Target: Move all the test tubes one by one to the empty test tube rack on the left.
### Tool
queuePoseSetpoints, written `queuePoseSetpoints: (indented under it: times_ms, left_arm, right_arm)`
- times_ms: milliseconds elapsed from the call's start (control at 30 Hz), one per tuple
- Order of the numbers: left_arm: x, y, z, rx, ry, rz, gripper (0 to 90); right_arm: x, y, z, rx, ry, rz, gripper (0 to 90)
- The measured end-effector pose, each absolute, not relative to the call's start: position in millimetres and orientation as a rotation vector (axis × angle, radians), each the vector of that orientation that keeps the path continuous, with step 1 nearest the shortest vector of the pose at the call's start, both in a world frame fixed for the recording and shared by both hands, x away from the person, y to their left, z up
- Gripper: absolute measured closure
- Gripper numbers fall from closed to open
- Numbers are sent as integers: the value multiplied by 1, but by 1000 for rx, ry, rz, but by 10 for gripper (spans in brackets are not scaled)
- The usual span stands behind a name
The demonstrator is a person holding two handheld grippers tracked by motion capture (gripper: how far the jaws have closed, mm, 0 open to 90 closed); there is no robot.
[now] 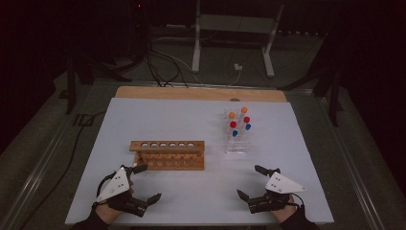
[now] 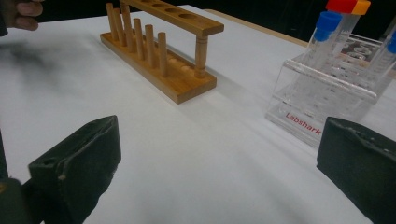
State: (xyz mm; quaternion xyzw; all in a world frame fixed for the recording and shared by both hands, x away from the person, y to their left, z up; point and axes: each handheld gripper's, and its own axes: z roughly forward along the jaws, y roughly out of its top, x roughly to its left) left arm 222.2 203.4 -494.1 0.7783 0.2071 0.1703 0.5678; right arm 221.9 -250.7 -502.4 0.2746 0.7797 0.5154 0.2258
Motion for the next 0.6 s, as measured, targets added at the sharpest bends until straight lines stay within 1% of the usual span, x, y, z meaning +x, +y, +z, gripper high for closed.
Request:
queuePoseSetpoints:
  times_ms: [400, 600]
  left_arm:
    - [221, 201, -493, 1816, 492, 399, 5]
    - [222, 203, -494, 1814, 489, 393, 5]
  right_arm:
    - [222, -247, -506, 808, 2238, 1345, 0]
    - [221, -242, -499, 827, 2262, 1341, 0]
